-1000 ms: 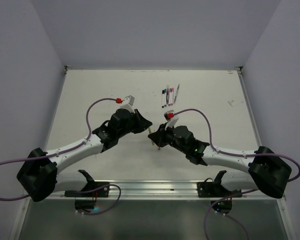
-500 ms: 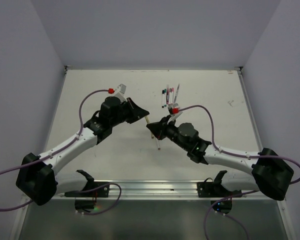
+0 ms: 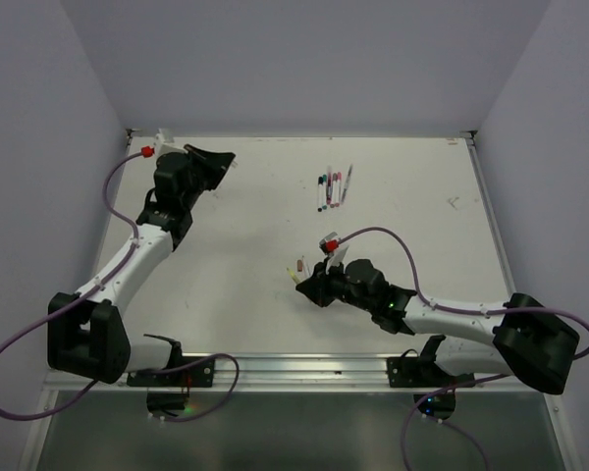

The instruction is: Open the pen caps

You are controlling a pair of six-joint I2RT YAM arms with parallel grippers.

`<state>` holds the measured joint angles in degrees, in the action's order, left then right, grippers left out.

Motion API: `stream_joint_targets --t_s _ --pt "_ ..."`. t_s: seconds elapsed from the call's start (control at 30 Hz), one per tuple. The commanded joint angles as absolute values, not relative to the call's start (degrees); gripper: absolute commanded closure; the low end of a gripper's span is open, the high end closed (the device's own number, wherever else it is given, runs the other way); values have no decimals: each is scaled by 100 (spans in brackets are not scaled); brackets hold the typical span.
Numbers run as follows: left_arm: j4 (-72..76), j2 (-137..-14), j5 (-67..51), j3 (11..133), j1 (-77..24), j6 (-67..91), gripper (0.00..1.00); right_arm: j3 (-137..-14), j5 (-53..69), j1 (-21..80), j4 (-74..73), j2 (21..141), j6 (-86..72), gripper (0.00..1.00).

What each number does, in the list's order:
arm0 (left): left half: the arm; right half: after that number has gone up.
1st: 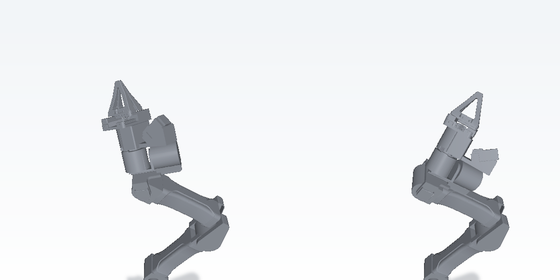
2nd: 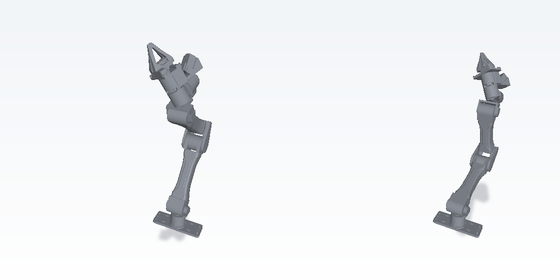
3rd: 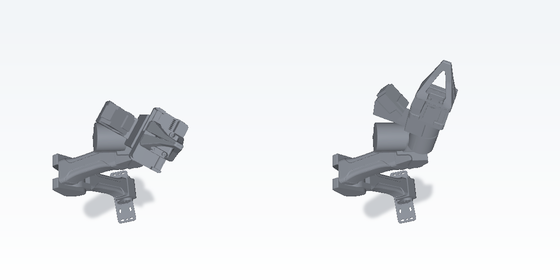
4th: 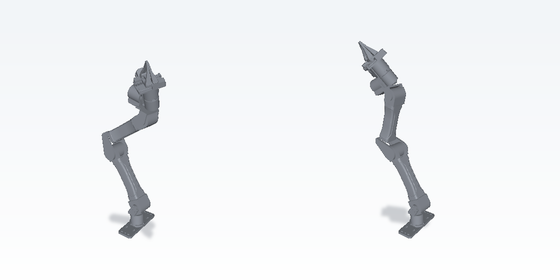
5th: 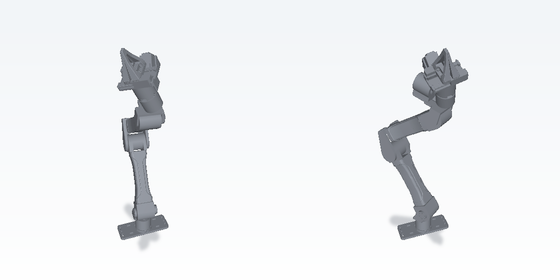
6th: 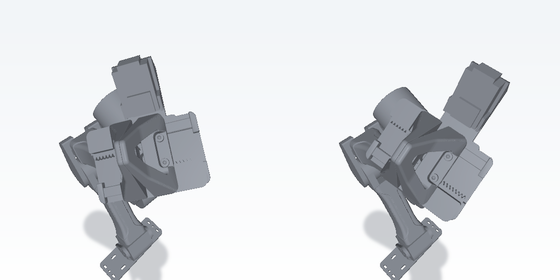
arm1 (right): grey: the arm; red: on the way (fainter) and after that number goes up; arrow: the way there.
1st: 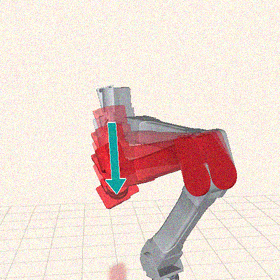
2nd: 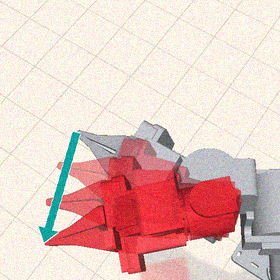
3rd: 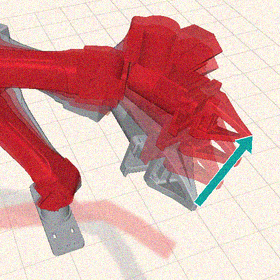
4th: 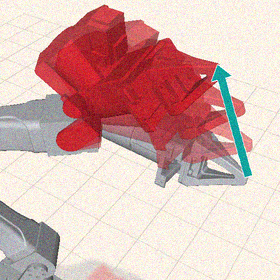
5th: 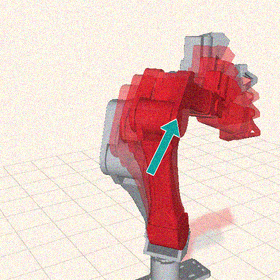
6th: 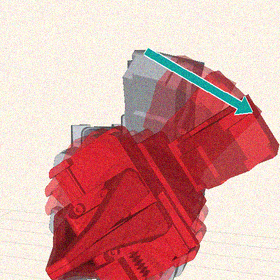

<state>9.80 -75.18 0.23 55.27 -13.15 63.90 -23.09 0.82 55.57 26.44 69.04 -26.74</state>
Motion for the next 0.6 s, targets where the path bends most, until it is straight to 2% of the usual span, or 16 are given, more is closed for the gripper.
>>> stream_joint_targets --t_s 0.0,0.13,0.27,0.47,0.57 --pt "1152 -7681 -262 5748 -1283 6171 100 -2399 10 5572 2637 6706 -2698 100" --pt "415 -7787 -755 5713 -1292 5301 100 -2645 -579 5572 2233 6767 -2786 100" --pt "-306 -7726 -1081 5170 -1362 4397 100 -3022 -1036 5581 1873 7135 -3049 100" --pt "-1115 -7804 -545 4606 -2300 3824 100 -3506 -1546 5739 1723 8005 -3533 100" --pt "-1064 -7945 -518 4343 -2609 3910 100 -3734 -2002 5862 1582 8287 -3752 100"
